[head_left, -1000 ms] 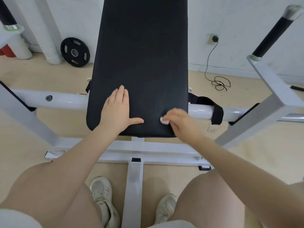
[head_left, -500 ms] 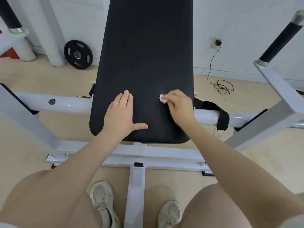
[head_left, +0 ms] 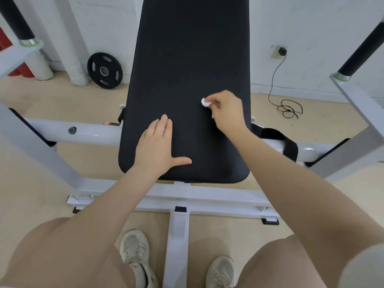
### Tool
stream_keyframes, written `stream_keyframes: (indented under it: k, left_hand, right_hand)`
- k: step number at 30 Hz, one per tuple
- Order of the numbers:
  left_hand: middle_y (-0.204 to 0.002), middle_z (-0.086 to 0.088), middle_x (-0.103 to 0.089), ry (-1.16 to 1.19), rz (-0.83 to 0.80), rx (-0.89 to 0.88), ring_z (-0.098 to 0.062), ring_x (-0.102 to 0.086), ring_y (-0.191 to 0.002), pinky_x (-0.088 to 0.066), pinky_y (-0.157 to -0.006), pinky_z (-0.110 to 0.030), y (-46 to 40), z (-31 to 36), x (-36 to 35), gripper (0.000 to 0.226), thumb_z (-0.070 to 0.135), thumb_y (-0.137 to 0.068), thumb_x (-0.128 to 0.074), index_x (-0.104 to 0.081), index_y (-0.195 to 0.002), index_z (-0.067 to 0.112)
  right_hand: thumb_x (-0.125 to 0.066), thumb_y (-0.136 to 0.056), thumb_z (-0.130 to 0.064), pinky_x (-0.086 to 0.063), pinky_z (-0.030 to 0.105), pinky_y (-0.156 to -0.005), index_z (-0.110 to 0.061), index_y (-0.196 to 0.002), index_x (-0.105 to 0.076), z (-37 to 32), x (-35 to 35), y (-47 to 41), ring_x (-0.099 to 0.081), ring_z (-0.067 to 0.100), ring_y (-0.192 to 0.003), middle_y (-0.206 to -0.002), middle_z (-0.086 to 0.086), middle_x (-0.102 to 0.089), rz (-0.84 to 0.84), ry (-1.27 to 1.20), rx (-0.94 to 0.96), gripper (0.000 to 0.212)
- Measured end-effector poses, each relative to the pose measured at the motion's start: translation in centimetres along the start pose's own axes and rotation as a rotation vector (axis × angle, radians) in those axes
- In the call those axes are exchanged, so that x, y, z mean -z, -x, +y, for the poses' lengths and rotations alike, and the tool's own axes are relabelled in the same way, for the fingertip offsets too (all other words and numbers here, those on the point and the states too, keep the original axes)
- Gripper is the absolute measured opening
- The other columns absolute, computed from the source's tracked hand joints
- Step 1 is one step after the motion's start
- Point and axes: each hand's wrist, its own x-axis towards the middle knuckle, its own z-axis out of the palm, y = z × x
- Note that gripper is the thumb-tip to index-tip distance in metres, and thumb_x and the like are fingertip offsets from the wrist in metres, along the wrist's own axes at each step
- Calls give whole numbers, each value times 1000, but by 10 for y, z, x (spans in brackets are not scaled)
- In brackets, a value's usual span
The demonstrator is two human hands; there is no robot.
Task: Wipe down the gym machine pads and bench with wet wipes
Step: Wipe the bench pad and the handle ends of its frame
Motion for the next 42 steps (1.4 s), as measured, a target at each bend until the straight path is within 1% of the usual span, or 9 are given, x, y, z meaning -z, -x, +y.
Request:
stream_keyframes:
  k: [5, 9, 12, 15, 20, 25, 32, 38, 42]
  left_hand:
    - [-158, -6, -5, 73, -24, -37, -24, -8, -144, -12, -118, -36, 1, -6, 0, 110, 69, -71, -58, -9, -149, 9]
    - [-158, -4, -1, 118, -57, -77, -23, -4, -145, -13, -117, -36, 2, -13, 6, 103, 63, -76, -57, -7, -149, 10]
    - [-159, -1, 5, 130, -129, -114, -21, 2, -146, -13, -117, -36, 5, -19, 12, 92, 55, -84, -55, -5, -150, 14]
    - [-159, -1, 4, 99, -140, -123, -20, 3, -146, -13, -116, -34, 6, -30, 17, 92, 52, -84, -57, -6, -149, 14]
    - [-158, -4, 6, 52, -146, -61, -23, 3, -146, -9, -118, -34, 6, -45, 13, 109, 58, -75, -63, 0, -149, 8]
    - [-158, -2, 10, 63, -116, -52, -21, 5, -146, -6, -118, -32, 3, -47, 4, 112, 59, -73, -63, 1, -149, 8]
    - [-158, -1, 9, 114, -88, -70, -20, 5, -146, -8, -119, -33, 5, -51, 0, 112, 59, -72, -64, 0, -149, 10]
    - [-158, 4, 3, 291, -121, -108, -14, 3, -145, -7, -117, -30, 1, -64, 8, 98, 50, -79, -64, -7, -149, 13]
    - [-158, 4, 1, 333, -108, -117, -14, -1, -145, -10, -116, -29, 0, -75, 13, 91, 39, -81, -67, -12, -149, 16]
  right_hand:
    - [-53, -80, 3, -44, 28, -71, -3, -93, -72, 13, -17, 54, -61, 34, -77, -89, 16, -64, -72, 127, 330, 24]
    - [-56, -76, 3, -45, 24, -66, -6, -87, -72, 15, -18, 119, -60, 29, -70, -82, 11, -64, -278, 78, 465, 21]
    - [-56, -75, 5, -44, 19, -64, -4, -84, -72, 5, -13, 124, -62, 28, -69, -80, 12, -64, -300, -3, 453, 21]
    - [-55, -78, 7, -38, 15, -70, -4, -85, -72, -13, -5, 76, -63, 28, -76, -82, 13, -65, -38, -92, 252, 22]
    - [-45, -93, -3, -37, 14, -80, -9, -105, -69, -17, -14, -9, -57, 22, -101, -111, 9, -59, 7, 45, 11, 27]
    - [-49, -79, 3, -50, 35, -71, -4, -81, -71, -11, -35, 28, -61, 37, -76, -84, 17, -63, -66, 143, 356, 23]
    - [-63, -73, 8, -53, 30, -59, -3, -87, -71, -15, -34, 120, -59, 29, -68, -79, 11, -63, -380, 91, 530, 20]
    - [-51, -85, 4, -37, 11, -77, -4, -94, -71, -36, -28, 12, -61, 22, -86, -95, 12, -63, 13, -33, 215, 22]
    - [-45, -89, 2, -46, 26, -83, -5, -98, -70, -37, -54, -9, -59, 24, -97, -105, 9, -62, -19, 76, 150, 27]
